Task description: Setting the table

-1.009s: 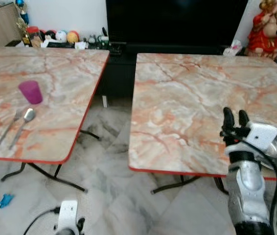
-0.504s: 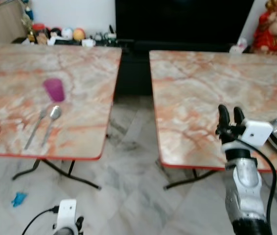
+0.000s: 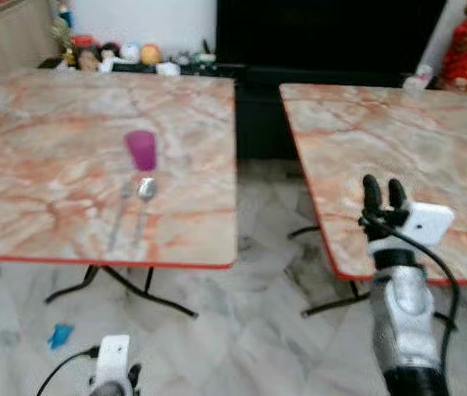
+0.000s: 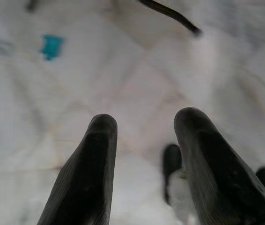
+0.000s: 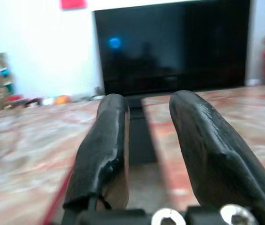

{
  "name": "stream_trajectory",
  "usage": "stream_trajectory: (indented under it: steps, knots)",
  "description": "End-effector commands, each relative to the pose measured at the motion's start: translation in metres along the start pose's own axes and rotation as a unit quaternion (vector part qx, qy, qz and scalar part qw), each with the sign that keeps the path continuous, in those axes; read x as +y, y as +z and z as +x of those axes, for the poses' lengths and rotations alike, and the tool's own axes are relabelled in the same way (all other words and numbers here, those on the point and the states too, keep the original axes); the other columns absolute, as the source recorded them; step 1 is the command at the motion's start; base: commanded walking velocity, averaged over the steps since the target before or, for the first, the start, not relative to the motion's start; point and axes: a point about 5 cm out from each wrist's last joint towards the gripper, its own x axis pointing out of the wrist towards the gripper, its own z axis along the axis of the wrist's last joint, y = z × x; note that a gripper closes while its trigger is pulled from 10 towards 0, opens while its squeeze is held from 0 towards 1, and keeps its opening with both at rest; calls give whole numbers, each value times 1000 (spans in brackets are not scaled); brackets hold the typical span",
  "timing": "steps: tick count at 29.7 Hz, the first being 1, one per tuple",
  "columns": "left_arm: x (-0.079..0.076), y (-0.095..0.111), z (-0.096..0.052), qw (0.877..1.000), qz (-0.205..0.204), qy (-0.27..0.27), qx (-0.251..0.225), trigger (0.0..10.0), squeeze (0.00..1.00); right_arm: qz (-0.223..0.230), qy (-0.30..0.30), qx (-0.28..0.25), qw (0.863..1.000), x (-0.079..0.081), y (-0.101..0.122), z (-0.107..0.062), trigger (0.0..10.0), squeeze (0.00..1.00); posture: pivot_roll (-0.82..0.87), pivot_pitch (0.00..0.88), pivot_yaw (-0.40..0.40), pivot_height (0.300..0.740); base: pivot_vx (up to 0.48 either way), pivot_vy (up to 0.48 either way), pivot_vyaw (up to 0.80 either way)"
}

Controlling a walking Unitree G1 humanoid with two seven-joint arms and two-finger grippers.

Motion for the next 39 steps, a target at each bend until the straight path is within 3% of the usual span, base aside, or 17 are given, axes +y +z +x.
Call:
stream_trajectory:
  steps: [1, 8, 11, 20, 30, 39]
  knots:
    - [-7, -4, -1, 1000, -2, -7, 6, 10000, 0, 0, -28, 15, 999, -16, -7, -7, 10000, 0, 30, 0, -37, 740, 0, 0, 0]
    - [-7, -5, -1, 1000, 1, -7, 7, 10000, 0, 5, -28, 30, 999, -16, -15, -11, 10000, 0, 29, 0, -38, 740, 0, 0, 0]
    - [-7, -6, -1, 1000, 0, -7, 7, 10000, 0, 42, -56, 45, 997, -21, -24, -14, 10000, 0, 38, 0, -43, 740, 0, 0, 0]
    - [-7, -4, -1, 1000, 4, -10, 6, 10000, 0, 25, -45, 69, 996, -24, -34, -17, 10000, 0, 31, 0, -38, 740, 0, 0, 0]
    - [-4, -6, -1, 1000, 4, -5, 9, 10000, 0, 8, -24, 49, 998, -18, -26, -11, 10000, 0, 29, 0, -33, 740, 0, 0, 0]
    - [-6, -5, -1, 1000, 3, -9, 9, 10000, 0, 11, -19, 33, 999, -15, -20, -6, 10000, 0, 31, 0, -34, 740, 0, 297, 267]
